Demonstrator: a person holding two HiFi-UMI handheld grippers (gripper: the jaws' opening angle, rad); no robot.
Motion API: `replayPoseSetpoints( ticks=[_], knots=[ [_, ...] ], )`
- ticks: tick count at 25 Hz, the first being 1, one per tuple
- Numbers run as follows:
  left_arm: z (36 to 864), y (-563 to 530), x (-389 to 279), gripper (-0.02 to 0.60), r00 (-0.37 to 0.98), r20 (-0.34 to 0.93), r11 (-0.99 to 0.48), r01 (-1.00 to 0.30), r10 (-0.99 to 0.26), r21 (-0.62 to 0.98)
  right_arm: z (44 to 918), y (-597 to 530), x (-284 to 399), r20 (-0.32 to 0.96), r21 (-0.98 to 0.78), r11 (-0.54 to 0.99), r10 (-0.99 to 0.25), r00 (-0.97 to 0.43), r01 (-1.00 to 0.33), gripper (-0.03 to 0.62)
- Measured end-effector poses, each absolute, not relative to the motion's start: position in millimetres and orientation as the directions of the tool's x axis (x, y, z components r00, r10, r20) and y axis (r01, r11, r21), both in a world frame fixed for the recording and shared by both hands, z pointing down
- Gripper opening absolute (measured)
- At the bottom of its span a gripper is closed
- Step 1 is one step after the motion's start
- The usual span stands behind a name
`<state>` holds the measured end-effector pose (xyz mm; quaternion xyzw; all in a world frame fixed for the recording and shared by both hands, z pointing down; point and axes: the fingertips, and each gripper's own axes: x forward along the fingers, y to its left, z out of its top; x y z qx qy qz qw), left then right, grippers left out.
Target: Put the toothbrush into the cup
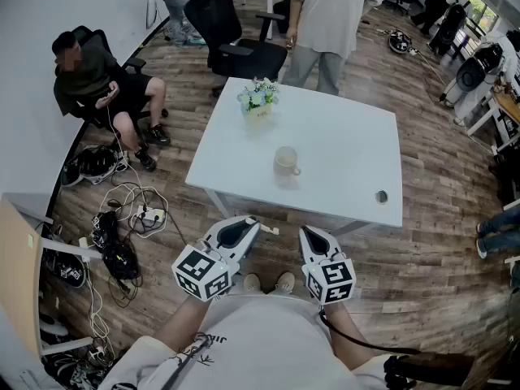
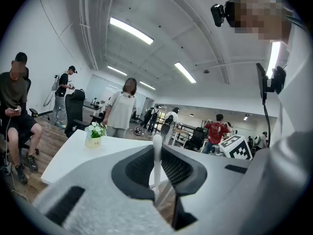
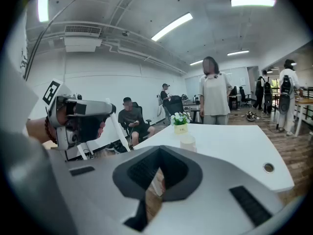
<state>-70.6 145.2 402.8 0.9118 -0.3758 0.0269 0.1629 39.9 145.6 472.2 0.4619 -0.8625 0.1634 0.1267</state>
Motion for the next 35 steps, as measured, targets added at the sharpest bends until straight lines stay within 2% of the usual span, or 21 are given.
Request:
replayPoseSetpoints(
  ticks=[15, 35],
  knots=[
    [407, 140, -69, 0.055, 0.706, 0.184, -0.65, -0.704, -0.683, 0.288, 471, 142, 38, 0.357, -0.145, 0.561, -0.739, -0.572, -0.815, 0.019],
    [406, 147, -101, 0.055, 0.712, 0.166, -0.655, -0.696, -0.682, 0.293, 481, 146, 42, 0.413, -0.183, 0.441, -0.777, -0.476, -0.879, 0.019]
  ],
)
